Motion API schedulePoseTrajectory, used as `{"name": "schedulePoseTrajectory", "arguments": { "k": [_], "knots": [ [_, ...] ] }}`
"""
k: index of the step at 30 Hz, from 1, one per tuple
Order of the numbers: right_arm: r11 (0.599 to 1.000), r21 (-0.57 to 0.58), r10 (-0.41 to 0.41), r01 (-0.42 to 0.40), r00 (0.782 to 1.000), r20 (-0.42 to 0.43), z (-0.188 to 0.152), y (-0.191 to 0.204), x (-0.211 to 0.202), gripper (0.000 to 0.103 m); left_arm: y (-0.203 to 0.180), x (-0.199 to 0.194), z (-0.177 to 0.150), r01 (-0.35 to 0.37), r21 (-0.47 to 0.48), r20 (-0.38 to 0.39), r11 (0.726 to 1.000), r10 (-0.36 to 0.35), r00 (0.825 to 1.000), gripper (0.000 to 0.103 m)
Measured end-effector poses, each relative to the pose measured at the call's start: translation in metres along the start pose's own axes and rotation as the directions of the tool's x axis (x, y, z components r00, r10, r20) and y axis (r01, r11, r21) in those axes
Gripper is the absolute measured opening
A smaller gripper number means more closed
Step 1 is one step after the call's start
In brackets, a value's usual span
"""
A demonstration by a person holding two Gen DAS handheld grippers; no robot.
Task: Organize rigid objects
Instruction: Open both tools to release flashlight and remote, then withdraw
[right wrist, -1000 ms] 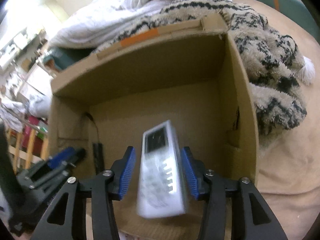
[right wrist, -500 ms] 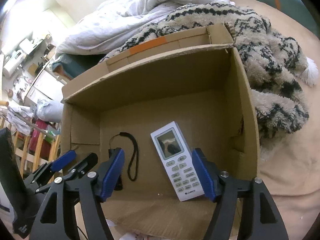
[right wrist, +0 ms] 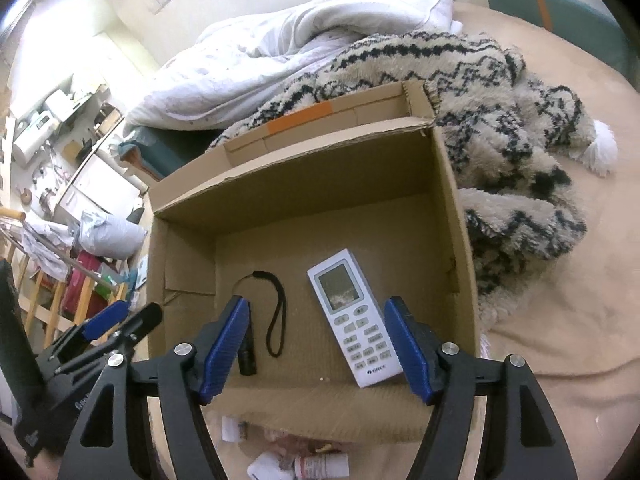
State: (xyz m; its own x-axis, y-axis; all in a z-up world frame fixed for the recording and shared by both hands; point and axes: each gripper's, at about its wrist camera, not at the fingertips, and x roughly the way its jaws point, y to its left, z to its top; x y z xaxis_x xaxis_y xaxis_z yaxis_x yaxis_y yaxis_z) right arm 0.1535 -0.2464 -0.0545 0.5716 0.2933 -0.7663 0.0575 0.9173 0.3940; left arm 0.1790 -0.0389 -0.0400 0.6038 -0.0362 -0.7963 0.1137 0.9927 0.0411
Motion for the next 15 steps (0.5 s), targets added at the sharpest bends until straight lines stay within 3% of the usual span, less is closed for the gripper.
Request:
{"name": "schedulePoseTrajectory", "arguments": {
  "k": [8,15],
  "knots": [
    [0.999,-0.04,0.003,-0.003,1.0,0.0,-0.025,0.005,-0.03,0.074,0.021,-0.016,-0.023,-0.024,-0.041,-0.026,0.999,0.023,0.999,0.064],
    [1.0,-0.005,0.027,-0.028,0.998,-0.065,-0.057,0.001,-0.04,0.074,0.031,-0.014,-0.046,-0.022,-0.099,-0.112,0.995,0.011,0.994,0.064]
  ]
}}
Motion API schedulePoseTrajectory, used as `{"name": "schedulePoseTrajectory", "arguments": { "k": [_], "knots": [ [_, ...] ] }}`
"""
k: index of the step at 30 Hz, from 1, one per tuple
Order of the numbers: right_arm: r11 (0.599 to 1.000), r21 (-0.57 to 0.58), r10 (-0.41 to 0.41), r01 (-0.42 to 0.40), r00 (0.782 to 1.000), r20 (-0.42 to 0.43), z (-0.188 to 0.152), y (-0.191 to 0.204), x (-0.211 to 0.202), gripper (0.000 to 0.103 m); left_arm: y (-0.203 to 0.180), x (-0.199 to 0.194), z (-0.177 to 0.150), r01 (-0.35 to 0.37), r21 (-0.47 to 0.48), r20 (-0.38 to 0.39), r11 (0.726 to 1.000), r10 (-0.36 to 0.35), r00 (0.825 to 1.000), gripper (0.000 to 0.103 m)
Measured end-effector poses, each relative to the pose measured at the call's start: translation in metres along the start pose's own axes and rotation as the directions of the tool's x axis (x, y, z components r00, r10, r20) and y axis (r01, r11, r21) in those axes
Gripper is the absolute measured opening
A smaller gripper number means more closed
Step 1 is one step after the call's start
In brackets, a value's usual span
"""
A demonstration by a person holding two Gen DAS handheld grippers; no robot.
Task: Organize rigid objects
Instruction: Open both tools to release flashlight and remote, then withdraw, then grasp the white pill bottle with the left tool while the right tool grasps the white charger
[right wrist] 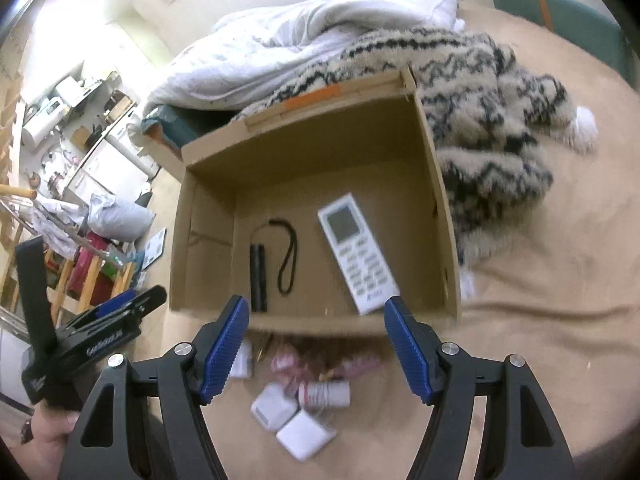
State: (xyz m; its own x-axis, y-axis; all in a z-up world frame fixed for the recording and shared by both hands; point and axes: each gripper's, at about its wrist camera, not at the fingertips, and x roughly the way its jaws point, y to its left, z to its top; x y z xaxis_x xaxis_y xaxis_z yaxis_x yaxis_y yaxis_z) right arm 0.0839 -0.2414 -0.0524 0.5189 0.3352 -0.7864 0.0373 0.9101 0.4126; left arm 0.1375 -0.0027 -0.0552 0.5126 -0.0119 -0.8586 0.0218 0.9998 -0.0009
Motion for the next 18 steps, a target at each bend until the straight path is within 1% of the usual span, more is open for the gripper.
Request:
{"name": "schedulePoseTrajectory", "arguments": {
  "k": [6,14,18],
  "knots": [
    [1.0,0.017,0.006,-0.005,0.998,-0.066,-0.02,0.002,0.008,0.074,0.004,0.006,-0.016,0.007,-0.033,-0.062,0.999,-0.009,0.998,0.064],
    [0.999,0.038,0.0,0.004,0.993,-0.118,-0.024,0.001,0.023,0.074,0.006,0.021,-0.025,0.016,-0.061,-0.136,0.998,-0.024,0.99,0.064],
    [0.998,0.056,-0.029,0.037,0.99,-0.14,-0.025,-0.003,0.028,0.074,0.01,0.033,-0.027,0.003,-0.089,-0.179,0.996,-0.019,0.984,0.064]
  ]
}}
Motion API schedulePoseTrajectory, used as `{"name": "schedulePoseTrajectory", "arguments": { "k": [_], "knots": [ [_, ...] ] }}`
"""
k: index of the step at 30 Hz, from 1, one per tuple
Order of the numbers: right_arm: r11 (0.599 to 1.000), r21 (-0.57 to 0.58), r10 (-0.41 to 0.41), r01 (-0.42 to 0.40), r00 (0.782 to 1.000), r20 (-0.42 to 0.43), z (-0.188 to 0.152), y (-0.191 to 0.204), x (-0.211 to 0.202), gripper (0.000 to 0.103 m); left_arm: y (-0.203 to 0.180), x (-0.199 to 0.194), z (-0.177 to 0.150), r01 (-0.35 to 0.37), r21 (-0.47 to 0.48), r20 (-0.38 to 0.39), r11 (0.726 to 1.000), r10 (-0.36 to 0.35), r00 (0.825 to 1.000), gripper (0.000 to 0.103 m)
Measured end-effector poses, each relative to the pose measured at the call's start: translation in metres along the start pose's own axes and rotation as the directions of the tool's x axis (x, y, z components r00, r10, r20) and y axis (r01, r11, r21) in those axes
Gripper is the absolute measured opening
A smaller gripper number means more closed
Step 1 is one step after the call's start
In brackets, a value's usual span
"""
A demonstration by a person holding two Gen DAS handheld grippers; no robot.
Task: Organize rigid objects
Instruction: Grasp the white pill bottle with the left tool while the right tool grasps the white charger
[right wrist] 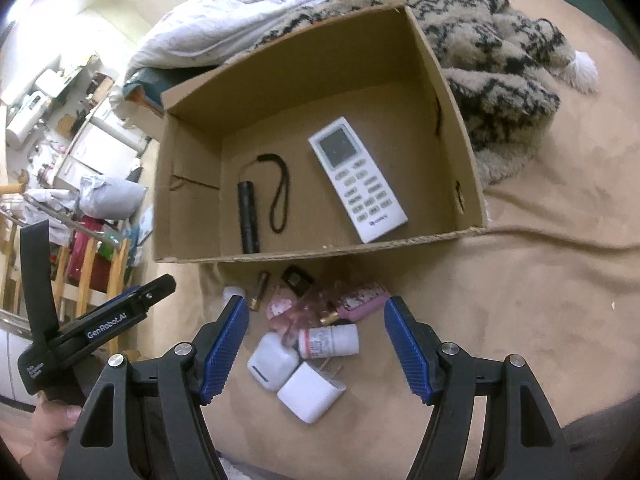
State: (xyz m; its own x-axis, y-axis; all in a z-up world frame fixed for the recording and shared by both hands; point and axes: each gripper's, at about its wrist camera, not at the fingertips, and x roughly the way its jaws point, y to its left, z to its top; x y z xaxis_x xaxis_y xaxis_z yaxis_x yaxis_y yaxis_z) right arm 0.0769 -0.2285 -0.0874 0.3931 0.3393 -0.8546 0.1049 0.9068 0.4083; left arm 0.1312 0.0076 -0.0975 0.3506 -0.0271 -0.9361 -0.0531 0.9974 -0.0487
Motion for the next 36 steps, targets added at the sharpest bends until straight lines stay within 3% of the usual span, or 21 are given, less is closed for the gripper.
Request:
{"name": "schedulePoseTrajectory", "arguments": {
  "k": [7,11,16,20,22,24,26,29,32,36],
  "knots": [
    [0.997,0.079,0.004,-0.001,0.999,-0.04,0.004,-0.013,0.014,0.074,0.011,0.028,-0.001,0.006,-0.074,-0.103,0.997,-0.014,0.995,0.064],
    [0.995,0.103,0.003,0.004,0.998,-0.061,0.006,-0.016,0.022,0.074,-0.006,0.045,-0.003,0.052,-0.026,-0.162,0.998,-0.056,0.985,0.064],
    [0.995,0.104,0.002,0.006,0.997,-0.08,0.008,-0.017,0.027,0.074,-0.03,0.063,-0.007,0.077,0.046,-0.216,0.996,-0.066,0.974,0.052],
    [0.995,0.102,0.026,-0.014,0.993,-0.114,0.005,-0.018,0.033,0.074,-0.034,0.07,-0.007,0.103,0.05,-0.247,0.993,-0.087,0.965,0.046],
    [0.995,0.091,0.043,-0.028,0.986,-0.164,0.001,-0.016,0.04,0.074,-0.034,0.073,-0.009,0.113,0.057,-0.269,0.992,-0.093,0.958,0.035],
    [0.998,0.056,0.045,-0.032,0.968,-0.246,-0.009,-0.011,0.051,0.074,-0.035,0.076,-0.011,0.113,0.069,-0.288,0.991,-0.089,0.953,0.026],
    [1.0,0.0,0.021,-0.023,0.94,-0.341,-0.022,-0.004,0.065,0.074,-0.035,0.077,-0.012,0.107,0.076,-0.294,0.991,-0.081,0.952,0.025],
    [0.993,-0.117,-0.045,-0.004,0.908,-0.416,-0.039,0.012,0.08,0.074,-0.032,0.077,-0.011,0.091,0.069,-0.289,0.993,-0.068,0.955,0.025],
    [0.973,-0.233,-0.11,0.008,0.895,-0.433,-0.049,0.03,0.09,0.074,-0.023,0.076,-0.008,0.058,0.055,-0.279,0.997,-0.041,0.959,0.025],
    [0.93,-0.364,-0.197,0.043,0.896,-0.397,-0.055,0.048,0.098,0.074,-0.015,0.073,-0.009,0.026,0.033,-0.276,0.999,-0.016,0.961,0.025]
  ]
}}
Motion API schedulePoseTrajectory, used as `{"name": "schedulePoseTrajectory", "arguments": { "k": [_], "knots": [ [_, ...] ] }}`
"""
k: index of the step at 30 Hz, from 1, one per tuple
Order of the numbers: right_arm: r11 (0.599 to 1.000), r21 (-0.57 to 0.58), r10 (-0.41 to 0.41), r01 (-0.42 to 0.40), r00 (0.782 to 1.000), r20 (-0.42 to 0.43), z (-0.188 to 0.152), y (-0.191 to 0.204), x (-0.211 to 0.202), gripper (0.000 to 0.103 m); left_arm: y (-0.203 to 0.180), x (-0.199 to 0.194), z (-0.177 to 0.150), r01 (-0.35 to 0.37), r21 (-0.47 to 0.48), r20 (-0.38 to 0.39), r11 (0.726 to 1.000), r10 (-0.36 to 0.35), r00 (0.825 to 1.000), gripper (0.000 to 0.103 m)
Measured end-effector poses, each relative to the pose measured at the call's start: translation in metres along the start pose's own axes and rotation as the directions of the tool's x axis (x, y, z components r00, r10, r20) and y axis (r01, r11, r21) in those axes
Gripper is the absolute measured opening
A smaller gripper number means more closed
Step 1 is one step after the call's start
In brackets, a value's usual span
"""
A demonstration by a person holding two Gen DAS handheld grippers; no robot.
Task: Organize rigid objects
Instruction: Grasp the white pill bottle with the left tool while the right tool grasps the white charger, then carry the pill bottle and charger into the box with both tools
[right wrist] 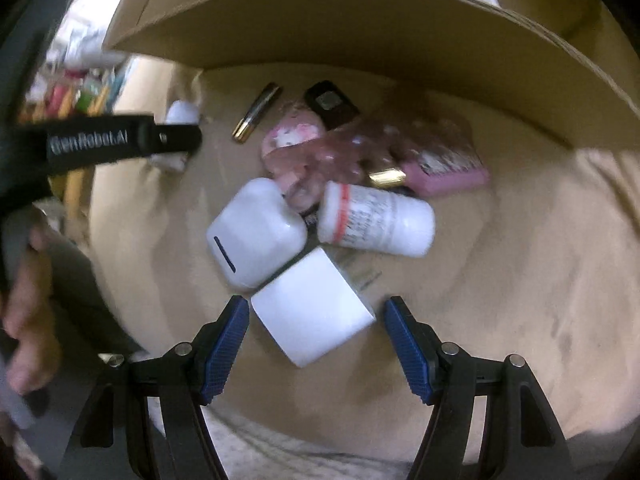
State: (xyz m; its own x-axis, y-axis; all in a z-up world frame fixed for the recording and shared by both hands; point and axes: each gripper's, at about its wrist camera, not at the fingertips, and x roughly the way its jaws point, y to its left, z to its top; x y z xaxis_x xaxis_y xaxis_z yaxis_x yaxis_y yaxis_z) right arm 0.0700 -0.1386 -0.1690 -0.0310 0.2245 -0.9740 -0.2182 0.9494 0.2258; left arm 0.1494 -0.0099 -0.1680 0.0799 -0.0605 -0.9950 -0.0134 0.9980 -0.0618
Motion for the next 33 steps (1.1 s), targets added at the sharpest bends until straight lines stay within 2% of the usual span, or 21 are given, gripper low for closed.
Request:
{"name": "schedulePoseTrajectory", "arguments": {
  "k": [3,4,5,9,13,18,22,24,27,29,33],
  "knots": [
    [0.998,-0.054,-0.042,0.042,0.999,0.004,0.001,0.008,0.003,0.073,0.012,0.0,0.002,-0.008,-0.012,-0.004,1.0,0.008,1.0,0.025],
    [0.996,-0.067,-0.057,0.058,0.998,0.015,0.0,0.011,0.002,0.07,0.014,0.001,0.003,-0.009,-0.014,-0.005,1.0,0.009,1.0,0.025],
    [0.994,-0.082,-0.076,0.078,0.997,0.023,-0.002,0.014,0.001,0.059,0.015,0.001,0.004,-0.008,-0.016,-0.006,1.0,0.008,1.0,0.025],
    [0.994,-0.088,-0.068,0.071,0.997,0.04,-0.007,0.017,-0.004,0.058,0.021,0.0,0.004,-0.019,-0.016,-0.002,1.0,0.019,1.0,0.025],
    [0.995,-0.084,-0.055,0.06,0.997,0.062,-0.011,0.019,-0.012,0.058,0.006,0.003,0.002,-0.04,-0.017,0.007,0.999,0.04,0.999,0.025],
    [0.997,-0.065,-0.03,0.036,0.995,0.096,-0.014,0.019,-0.021,0.058,0.018,-0.006,-0.005,-0.049,-0.046,0.021,0.998,0.05,0.999,0.024],
    [0.999,-0.038,-0.015,0.022,0.985,0.173,-0.013,0.01,-0.047,0.058,0.034,-0.031,-0.009,-0.07,-0.084,0.102,0.994,0.078,0.992,0.024],
    [1.0,-0.011,-0.002,0.005,0.975,0.222,-0.016,0.004,-0.061,0.058,0.04,-0.045,-0.009,-0.079,-0.109,0.152,0.991,0.095,0.984,0.024],
    [1.0,0.016,0.017,-0.023,0.949,0.316,-0.021,-0.003,-0.085,0.058,0.049,-0.069,-0.011,-0.094,-0.141,0.241,0.985,0.127,0.962,0.024],
    [0.999,0.019,0.023,-0.032,0.925,0.379,-0.023,-0.002,-0.1,0.058,0.054,-0.082,-0.012,-0.089,-0.154,0.288,0.984,0.13,0.949,0.024],
    [0.999,0.02,0.026,-0.042,0.863,0.504,-0.024,-0.009,-0.131,0.058,0.051,-0.106,-0.014,-0.054,-0.17,0.389,0.984,0.117,0.914,0.024]
  ]
}}
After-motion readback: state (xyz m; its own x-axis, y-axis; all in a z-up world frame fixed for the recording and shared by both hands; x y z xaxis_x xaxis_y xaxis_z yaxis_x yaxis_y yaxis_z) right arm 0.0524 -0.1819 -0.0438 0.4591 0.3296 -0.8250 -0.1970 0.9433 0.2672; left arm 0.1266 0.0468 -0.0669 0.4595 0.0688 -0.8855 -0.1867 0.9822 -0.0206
